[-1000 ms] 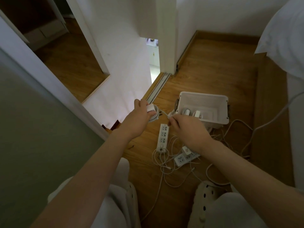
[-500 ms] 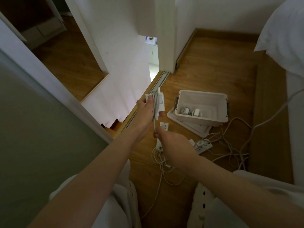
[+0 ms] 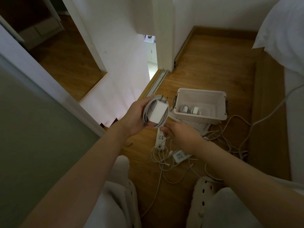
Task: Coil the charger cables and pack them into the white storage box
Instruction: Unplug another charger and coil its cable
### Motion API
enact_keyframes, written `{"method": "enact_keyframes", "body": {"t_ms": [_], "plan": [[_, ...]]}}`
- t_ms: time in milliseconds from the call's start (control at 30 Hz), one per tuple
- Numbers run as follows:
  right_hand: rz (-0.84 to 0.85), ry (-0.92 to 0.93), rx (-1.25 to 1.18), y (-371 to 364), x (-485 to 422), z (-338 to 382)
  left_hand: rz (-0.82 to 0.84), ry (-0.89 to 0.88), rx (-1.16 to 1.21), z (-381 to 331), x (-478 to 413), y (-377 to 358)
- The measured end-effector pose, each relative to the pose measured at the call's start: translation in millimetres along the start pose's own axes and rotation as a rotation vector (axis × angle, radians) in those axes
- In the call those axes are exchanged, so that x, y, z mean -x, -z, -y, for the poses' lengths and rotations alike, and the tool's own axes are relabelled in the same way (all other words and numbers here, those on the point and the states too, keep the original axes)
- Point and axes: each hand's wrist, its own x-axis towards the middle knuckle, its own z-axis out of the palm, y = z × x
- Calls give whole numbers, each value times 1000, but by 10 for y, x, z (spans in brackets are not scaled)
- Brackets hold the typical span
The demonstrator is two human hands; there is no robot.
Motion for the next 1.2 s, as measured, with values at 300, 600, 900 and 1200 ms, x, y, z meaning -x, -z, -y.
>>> {"method": "enact_keyframes", "body": {"t_ms": [300,600,900,1200], "plan": [[-6,-31,104,141,-35,-138,261,123,-792,5,40,183],[-249,-115,154,242,-59,-214,-44,-108,-1052,160,-60,355],[-348,-49,184,282,-28,-35,-266,-314,-893,123,-87,323],[-160,15,53,196,52,240,-455,-423,-1122,252,-262,214]]}}
